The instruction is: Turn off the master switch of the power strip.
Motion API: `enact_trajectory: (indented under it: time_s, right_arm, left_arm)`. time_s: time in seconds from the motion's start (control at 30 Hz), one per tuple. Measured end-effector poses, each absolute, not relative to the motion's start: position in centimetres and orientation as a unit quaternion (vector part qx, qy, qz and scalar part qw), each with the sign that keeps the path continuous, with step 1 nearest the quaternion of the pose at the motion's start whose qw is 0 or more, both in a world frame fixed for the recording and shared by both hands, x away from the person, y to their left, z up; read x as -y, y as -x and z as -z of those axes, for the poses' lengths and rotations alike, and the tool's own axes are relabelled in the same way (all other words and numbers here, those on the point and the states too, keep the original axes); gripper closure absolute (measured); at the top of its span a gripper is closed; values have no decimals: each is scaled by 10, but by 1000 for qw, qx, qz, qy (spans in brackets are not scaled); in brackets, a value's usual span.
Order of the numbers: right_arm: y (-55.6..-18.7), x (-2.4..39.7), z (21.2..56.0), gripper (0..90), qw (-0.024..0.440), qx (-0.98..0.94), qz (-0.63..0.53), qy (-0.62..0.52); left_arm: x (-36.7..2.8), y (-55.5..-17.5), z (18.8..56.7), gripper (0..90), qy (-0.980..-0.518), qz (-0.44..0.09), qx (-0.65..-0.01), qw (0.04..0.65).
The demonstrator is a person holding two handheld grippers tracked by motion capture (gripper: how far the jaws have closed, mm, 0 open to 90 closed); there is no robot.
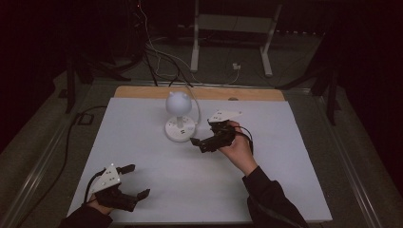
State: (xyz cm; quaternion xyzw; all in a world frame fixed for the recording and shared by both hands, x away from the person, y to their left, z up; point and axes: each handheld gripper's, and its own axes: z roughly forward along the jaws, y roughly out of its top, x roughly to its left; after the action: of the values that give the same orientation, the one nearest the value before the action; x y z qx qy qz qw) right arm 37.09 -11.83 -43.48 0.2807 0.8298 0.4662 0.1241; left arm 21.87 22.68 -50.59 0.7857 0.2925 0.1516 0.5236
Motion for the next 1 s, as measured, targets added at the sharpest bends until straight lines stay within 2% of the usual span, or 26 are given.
enact_trajectory:
  time_s: [0.43,0.87,0.93,1.0]
  right_arm:
    - [-394,96,451,0,119,-844,-453,-261]
    - [-413,78,468,2,137,-846,-433,-280]
    - [-416,77,469,50,136,-846,-431,-282]
    - [-417,77,470,51,138,-845,-432,-283]
  left_arm:
    - [-227,-219,506,3,-786,-150,-291,524]
    - [-227,-219,506,3,-786,-150,-290,524]
    - [-227,-218,506,3,-786,-150,-290,524]
    - [-227,-219,506,3,-786,-149,-290,525]
